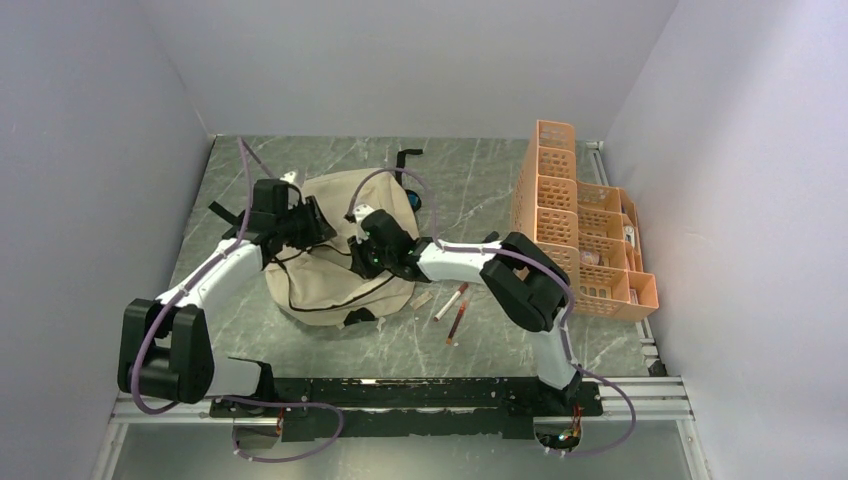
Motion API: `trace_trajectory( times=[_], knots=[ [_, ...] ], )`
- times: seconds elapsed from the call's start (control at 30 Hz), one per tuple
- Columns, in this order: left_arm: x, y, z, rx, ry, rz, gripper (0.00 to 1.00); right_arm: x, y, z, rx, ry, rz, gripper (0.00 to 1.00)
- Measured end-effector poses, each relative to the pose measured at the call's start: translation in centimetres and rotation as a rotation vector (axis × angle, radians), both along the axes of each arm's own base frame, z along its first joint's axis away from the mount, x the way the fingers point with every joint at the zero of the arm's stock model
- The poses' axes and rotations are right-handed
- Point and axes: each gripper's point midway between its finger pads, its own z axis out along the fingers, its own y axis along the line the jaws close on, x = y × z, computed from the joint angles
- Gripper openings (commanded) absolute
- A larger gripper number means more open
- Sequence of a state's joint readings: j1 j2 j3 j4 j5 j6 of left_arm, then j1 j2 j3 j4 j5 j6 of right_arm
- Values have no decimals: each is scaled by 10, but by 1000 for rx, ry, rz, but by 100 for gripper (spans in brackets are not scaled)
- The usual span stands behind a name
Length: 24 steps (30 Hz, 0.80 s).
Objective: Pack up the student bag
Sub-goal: Adjust the student bag at the center of the board.
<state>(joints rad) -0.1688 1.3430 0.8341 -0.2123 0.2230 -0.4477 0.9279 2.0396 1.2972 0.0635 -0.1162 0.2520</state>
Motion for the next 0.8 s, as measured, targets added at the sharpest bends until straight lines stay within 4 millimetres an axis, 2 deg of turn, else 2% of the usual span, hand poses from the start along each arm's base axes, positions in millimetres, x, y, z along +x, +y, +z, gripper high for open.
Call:
trace_trajectory(
  times=[0.13, 0.23, 0.33, 0.57, 0.8],
  knots=[
    [-14, -15, -12, -41, 51, 5, 51, 3, -1, -1, 42, -12, -44, 21],
    [-28, -19, -21, -78, 96, 40, 59, 4, 0, 0, 62, -6, -66, 21],
    [-37, -16, -25, -115, 119, 101, 62, 5, 2, 1, 75, 1, -78, 20],
    [-24, -15, -23, -188, 96, 212, 62, 4, 2, 0, 86, 7, -89, 20],
    [-12, -16, -36, -206, 111, 257, 58, 4, 1, 0, 88, 5, -90, 20]
  ],
)
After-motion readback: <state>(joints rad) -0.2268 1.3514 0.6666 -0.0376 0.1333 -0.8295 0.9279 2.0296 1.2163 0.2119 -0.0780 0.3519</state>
